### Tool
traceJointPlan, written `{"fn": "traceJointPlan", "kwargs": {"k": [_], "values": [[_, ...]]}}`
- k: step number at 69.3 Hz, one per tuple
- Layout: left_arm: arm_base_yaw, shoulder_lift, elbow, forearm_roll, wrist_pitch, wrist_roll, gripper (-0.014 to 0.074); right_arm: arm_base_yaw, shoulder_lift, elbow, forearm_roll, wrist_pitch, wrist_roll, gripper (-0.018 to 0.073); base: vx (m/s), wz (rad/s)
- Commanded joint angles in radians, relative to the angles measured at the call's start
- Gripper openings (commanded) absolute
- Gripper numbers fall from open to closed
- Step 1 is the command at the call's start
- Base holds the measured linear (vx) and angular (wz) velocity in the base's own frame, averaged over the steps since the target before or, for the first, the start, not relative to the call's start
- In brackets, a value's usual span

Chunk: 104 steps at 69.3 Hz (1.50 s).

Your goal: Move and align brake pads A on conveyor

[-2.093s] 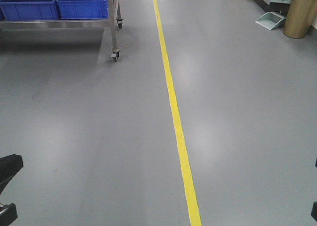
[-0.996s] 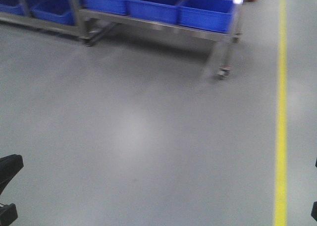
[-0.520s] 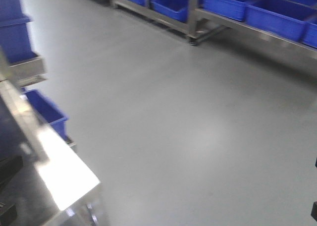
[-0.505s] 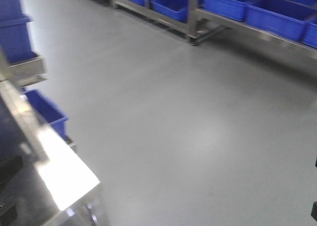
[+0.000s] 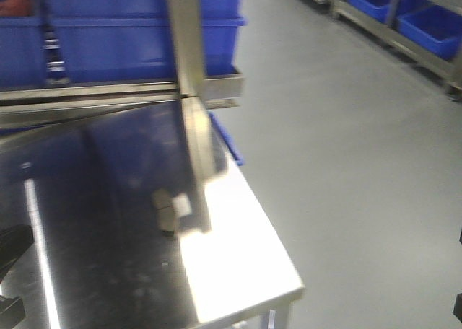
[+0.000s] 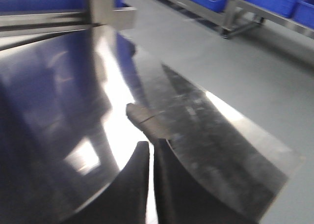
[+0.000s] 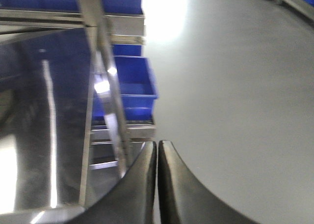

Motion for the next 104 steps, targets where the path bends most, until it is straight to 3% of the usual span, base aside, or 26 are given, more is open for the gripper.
{"fn": "traceJointPlan", "kwargs": {"k": [1,39,104], "values": [[-0.006,-0.002,-0.027,-0.009,-0.06,-0.001,-0.0006,-0.003,0.007,-0.027,0.008,-0.068,-0.01,-0.001,0.04,0.82],[-0.006,-0.002,-0.027,-0.009,-0.06,-0.001,-0.0006,-0.003,0.007,-0.027,0.008,-0.067,-0.01,-0.001,0.02,0.58],[-0.006,-0.002,-0.027,-0.009,-0.06,-0.001,-0.0006,-0.003,0.007,-0.027,0.008,-0.067,-0.01,-0.001,0.04,0.01]]}}
